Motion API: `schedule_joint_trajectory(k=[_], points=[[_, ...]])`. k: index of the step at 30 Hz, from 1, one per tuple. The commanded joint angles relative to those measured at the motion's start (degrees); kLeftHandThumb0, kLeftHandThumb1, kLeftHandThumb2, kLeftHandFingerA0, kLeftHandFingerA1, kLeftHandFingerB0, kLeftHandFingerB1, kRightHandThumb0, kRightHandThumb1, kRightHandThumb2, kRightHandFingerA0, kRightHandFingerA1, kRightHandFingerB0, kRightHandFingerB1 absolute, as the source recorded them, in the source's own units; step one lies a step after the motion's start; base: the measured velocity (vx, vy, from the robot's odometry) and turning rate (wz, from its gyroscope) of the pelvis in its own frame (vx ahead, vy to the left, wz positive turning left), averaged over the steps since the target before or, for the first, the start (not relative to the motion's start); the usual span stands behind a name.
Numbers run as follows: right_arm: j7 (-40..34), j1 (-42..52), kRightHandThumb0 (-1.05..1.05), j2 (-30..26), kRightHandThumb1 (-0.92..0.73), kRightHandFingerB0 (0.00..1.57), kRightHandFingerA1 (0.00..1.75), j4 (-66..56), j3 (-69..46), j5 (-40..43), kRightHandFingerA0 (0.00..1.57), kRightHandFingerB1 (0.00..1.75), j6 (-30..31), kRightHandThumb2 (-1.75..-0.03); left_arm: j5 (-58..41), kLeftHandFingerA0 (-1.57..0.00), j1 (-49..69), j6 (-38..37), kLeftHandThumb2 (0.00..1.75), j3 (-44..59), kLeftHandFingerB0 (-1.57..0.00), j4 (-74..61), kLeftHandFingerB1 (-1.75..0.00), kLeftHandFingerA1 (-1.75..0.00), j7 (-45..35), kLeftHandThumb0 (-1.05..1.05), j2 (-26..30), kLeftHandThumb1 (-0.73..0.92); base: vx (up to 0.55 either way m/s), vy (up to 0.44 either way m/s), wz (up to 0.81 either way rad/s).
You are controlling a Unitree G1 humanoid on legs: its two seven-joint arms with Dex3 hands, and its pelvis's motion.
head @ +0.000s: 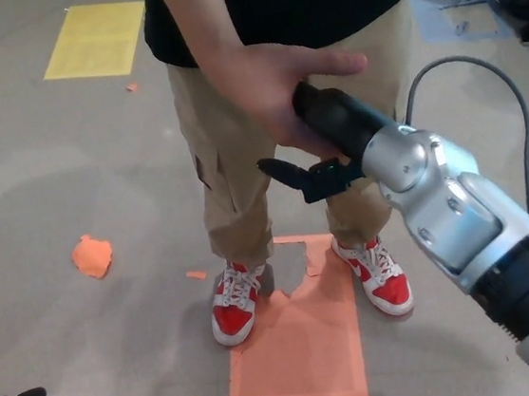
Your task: The robot extends its right arm to grab a person's hand and shakes it
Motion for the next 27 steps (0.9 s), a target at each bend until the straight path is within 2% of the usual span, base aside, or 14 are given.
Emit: schedule_joint_trajectory(k=[1,2,3,6,7,8,10,11,13,15,16,23,26,27], points=[[-3.6,0.2,-0.96,0.5,-0.85,0.00,0.05,7.1,0.4,-3.0,0.00,0.09,1.2,-0.64,1.1,-0.11,1.2,-1.0,0.69,-0.2,-0.14,-0.7,-0.31,-0.29,1.4,-0.71,1.7,0.89,0.00,0.000,0.00],[-3.8,-0.6,-1.00,0.8,-0.67,0.00,0.12,8.5,0.3,-3.0,0.00,0.12,1.0,-1.09,1.3,-0.04,1.3,0.0,1.04,-0.3,-0.01,-1.0,-0.37,-0.40,1.6,-0.83,1.8,0.79,0.00,0.000,0.00],[-4.1,-1.5,-1.00,1.1,-0.67,0.00,0.13,10.1,0.2,-3.0,0.00,0.13,0.7,-1.08,1.6,0.00,1.4,0.1,1.13,-0.5,0.00,-1.5,-0.47,-0.48,1.8,-0.34,1.9,0.59,0.00,0.000,0.00],[-5.5,-3.6,-0.96,2.2,-0.65,0.00,0.16,14.4,-0.6,-2.8,0.00,0.15,-0.7,-1.07,1.6,-0.06,1.4,-0.1,1.05,-0.8,-0.06,-1.7,-0.40,-0.41,1.9,-0.74,2.0,0.75,0.00,0.000,0.00],[-6.0,-4.5,-0.94,2.8,-0.62,0.00,0.20,16.2,-1.6,-2.0,0.00,0.16,-1.5,-1.03,1.5,-0.10,1.2,0.2,0.70,-0.8,-0.13,-1.6,-0.31,-0.29,2.1,-0.69,1.9,0.88,0.00,0.000,0.00],[-6.7,-5.6,-0.90,3.4,-0.74,0.00,0.30,18.2,-2.7,-1.2,0.00,0.11,-2.5,-0.65,1.5,-0.03,1.0,-0.1,1.04,-0.8,-0.03,-1.2,-0.38,-0.39,2.3,-0.84,2.0,0.80,0.00,0.000,0.00],[-8.3,-6.7,-0.92,4.1,-0.60,0.00,0.38,20.9,-3.1,-1.6,0.07,0.23,-4.6,-1.00,1.5,0.00,1.3,0.1,1.13,-0.9,0.00,-1.8,-0.47,-0.48,2.6,-0.34,2.0,0.59,0.00,0.000,0.00],[-9.5,-6.9,-0.94,4.4,-0.61,0.02,0.56,22.0,-2.9,-2.1,0.31,0.29,-5.7,-0.97,1.2,-0.08,1.4,0.7,1.02,-0.8,-0.09,-2.4,-0.42,-0.42,2.4,-0.81,2.0,0.76,0.00,0.000,0.00],[-10.6,-7.2,-0.95,4.7,-0.60,0.02,0.57,23.5,-3.0,-2.4,0.38,0.31,-7.1,-0.97,1.0,-0.11,1.5,0.9,0.69,-0.8,-0.12,-2.5,-0.30,-0.30,2.4,-0.69,2.0,0.88,0.00,0.000,0.00],[-12.3,-7.0,-1.01,5.2,-0.62,0.29,0.64,24.6,-4.0,-1.9,0.65,0.50,-8.9,-0.95,0.4,-0.02,1.4,-0.5,1.01,-0.6,-0.05,-1.6,-0.38,-0.38,1.8,-0.83,2.1,0.79,0.00,0.000,0.00],[-13.9,-6.1,-0.90,5.2,-0.66,0.80,0.79,23.7,-4.1,-2.2,0.96,0.66,-9.8,-0.62,0.5,0.00,1.6,-0.2,1.13,-0.6,0.00,-1.9,-0.47,-0.48,2.0,-0.34,2.1,0.59,0.00,0.000,0.00],[-12.5,-4.9,-0.92,2.1,-0.73,0.41,0.61,2.1,-6.1,-4.6,0.67,0.44,-2.8,-0.63,0.6,-0.05,0.8,-0.1,1.04,-0.6,-0.04,-1.7,-0.39,-0.40,2.1,-0.73,2.5,0.76,0.00,0.000,0.00],[-9.6,-5.5,-0.91,-0.9,-0.57,0.35,0.57,-15.5,-7.2,-7.8,0.55,0.50,1.2,-0.95,0.8,0.00,0.2,-0.7,1.13,-0.8,0.00,-1.3,-0.47,-0.47,2.1,-0.34,2.7,0.60,0.00,0.000,0.00],[-8.8,-5.9,-0.89,-1.2,-0.70,0.45,0.51,-20.9,-8.0,-8.5,0.69,0.44,3.1,-0.62,0.1,0.00,0.5,-1.3,1.13,-0.4,0.00,-1.3,-0.47,-0.47,1.8,-0.34,2.4,0.61,0.00,0.000,0.00]])
